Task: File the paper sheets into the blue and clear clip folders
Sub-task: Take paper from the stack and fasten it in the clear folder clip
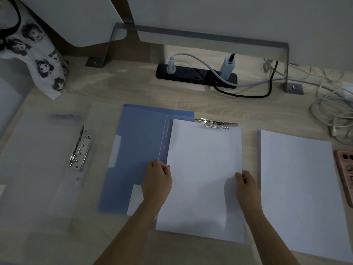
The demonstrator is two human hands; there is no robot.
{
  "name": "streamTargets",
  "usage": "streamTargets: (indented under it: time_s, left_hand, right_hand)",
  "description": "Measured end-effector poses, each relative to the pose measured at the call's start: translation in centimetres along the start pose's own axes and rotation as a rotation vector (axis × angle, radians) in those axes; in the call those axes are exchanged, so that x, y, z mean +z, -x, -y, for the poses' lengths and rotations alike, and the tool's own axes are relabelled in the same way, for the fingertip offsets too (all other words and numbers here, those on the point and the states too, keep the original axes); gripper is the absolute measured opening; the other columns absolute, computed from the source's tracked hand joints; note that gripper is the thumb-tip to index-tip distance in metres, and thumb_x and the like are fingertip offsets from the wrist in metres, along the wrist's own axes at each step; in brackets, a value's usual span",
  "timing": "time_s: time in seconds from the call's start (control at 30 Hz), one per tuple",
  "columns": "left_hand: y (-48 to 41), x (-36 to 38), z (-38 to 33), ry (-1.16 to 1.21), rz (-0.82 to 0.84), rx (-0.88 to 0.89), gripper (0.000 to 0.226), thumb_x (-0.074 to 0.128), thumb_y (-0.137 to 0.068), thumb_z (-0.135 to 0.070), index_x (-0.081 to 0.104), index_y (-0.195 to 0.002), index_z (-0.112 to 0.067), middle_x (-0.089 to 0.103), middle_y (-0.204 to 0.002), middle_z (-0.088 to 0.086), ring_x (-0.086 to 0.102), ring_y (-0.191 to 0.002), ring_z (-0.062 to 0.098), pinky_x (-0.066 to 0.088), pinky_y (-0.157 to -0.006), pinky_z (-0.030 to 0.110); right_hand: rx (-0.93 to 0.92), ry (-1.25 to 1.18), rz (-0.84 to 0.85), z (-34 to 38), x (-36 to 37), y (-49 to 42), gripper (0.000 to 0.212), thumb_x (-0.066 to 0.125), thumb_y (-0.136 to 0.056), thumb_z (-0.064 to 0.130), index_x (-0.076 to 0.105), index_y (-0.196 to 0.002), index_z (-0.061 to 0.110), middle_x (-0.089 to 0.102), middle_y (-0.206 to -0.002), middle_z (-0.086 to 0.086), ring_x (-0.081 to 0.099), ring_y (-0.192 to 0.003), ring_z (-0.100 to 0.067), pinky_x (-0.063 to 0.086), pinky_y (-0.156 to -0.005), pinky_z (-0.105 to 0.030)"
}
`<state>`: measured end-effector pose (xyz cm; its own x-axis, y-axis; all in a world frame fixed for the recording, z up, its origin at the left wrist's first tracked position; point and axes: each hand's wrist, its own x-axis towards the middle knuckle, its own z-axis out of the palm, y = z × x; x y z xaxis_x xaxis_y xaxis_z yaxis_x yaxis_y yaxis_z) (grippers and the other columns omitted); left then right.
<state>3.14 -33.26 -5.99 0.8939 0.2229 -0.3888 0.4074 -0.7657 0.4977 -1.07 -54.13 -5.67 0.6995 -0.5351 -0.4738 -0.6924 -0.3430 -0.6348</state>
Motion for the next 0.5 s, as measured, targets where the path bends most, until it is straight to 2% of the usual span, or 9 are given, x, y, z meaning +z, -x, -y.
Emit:
streamTargets:
  time_s: [0.07, 0.13, 0.2, 0.27, 0.33, 0.4, 0.5]
  left_hand:
    - [0.1, 0.1, -0.2, -0.025, -0.023, -0.002, 0.014, 0.042, -0.096, -0.024, 0.042, -0.088, -0.013, 0.050, -0.093, 0.006, 0.046, -0.071, 0.014, 0.034, -0.050, 0.019]
    - [0.4, 0.3, -0.3, -0.044, -0.092, 0.029, 0.012, 0.046, -0.095, -0.022, 0.047, -0.100, -0.012, 0.054, -0.104, 0.009, 0.051, -0.080, 0.015, 0.043, -0.059, 0.022]
    - [0.6, 0.9, -0.1, -0.083, -0.162, 0.166, 0.031, 0.052, -0.091, -0.014, 0.049, -0.123, -0.013, 0.053, -0.124, 0.012, 0.056, -0.103, 0.022, 0.051, -0.078, 0.028]
    - [0.6, 1.8, 0.4, -0.142, -0.117, 0.367, 0.059, 0.058, -0.084, 0.001, 0.041, -0.138, -0.015, 0.043, -0.144, 0.011, 0.044, -0.131, 0.031, 0.047, -0.096, 0.035]
    - [0.1, 2.5, 1.0, -0.209, -0.062, 0.542, 0.079, 0.060, -0.072, 0.016, 0.038, -0.141, -0.015, 0.033, -0.151, 0.007, 0.028, -0.139, 0.029, 0.045, -0.100, 0.038]
    - [-0.5, 3.0, 1.6, -0.236, -0.027, 0.613, 0.076, 0.056, -0.072, 0.017, 0.038, -0.140, -0.011, 0.026, -0.150, 0.003, 0.023, -0.138, 0.024, 0.039, -0.106, 0.041]
    - [-0.7, 3.2, 2.2, -0.277, -0.029, 0.642, 0.050, 0.033, -0.093, -0.012, 0.031, -0.143, -0.012, 0.026, -0.153, 0.003, 0.023, -0.141, 0.020, 0.026, -0.110, 0.037]
  right_hand:
    - [-0.005, 0.008, -0.002, 0.0, 0.0, -0.1, 0.031, 0.036, -0.098, 0.023, 0.040, -0.069, 0.013, 0.042, -0.063, -0.004, 0.042, -0.059, -0.016, 0.032, -0.052, -0.027]
    - [-0.010, 0.041, -0.021, 0.2, 0.2, 0.1, 0.025, 0.038, -0.097, 0.022, 0.044, -0.076, 0.011, 0.045, -0.067, -0.004, 0.047, -0.064, -0.020, 0.034, -0.053, -0.028]
    - [-0.052, 0.131, -0.117, 0.4, 0.7, 0.4, 0.016, 0.044, -0.095, 0.020, 0.049, -0.093, 0.004, 0.053, -0.082, -0.011, 0.053, -0.077, -0.029, 0.042, -0.062, -0.032]
    - [-0.118, 0.278, -0.232, 0.3, 1.1, 0.7, 0.026, 0.051, -0.092, 0.014, 0.049, -0.113, -0.002, 0.051, -0.104, -0.024, 0.052, -0.092, -0.038, 0.047, -0.075, -0.044]
    - [-0.227, 0.374, -0.246, 0.1, 1.1, 0.6, 0.038, 0.053, -0.089, 0.008, 0.046, -0.127, 0.003, 0.046, -0.114, -0.027, 0.049, -0.098, -0.040, 0.047, -0.081, -0.048]
    - [-0.294, 0.392, -0.186, 0.2, 0.8, 0.5, 0.040, 0.048, -0.090, 0.007, 0.046, -0.130, 0.012, 0.045, -0.116, -0.021, 0.048, -0.099, -0.033, 0.047, -0.080, -0.041]
    - [-0.272, 0.392, -0.056, 1.1, 0.9, 0.3, 0.038, 0.036, -0.092, 0.005, 0.045, -0.129, 0.013, 0.049, -0.116, -0.017, 0.054, -0.094, -0.031, 0.042, -0.070, -0.032]
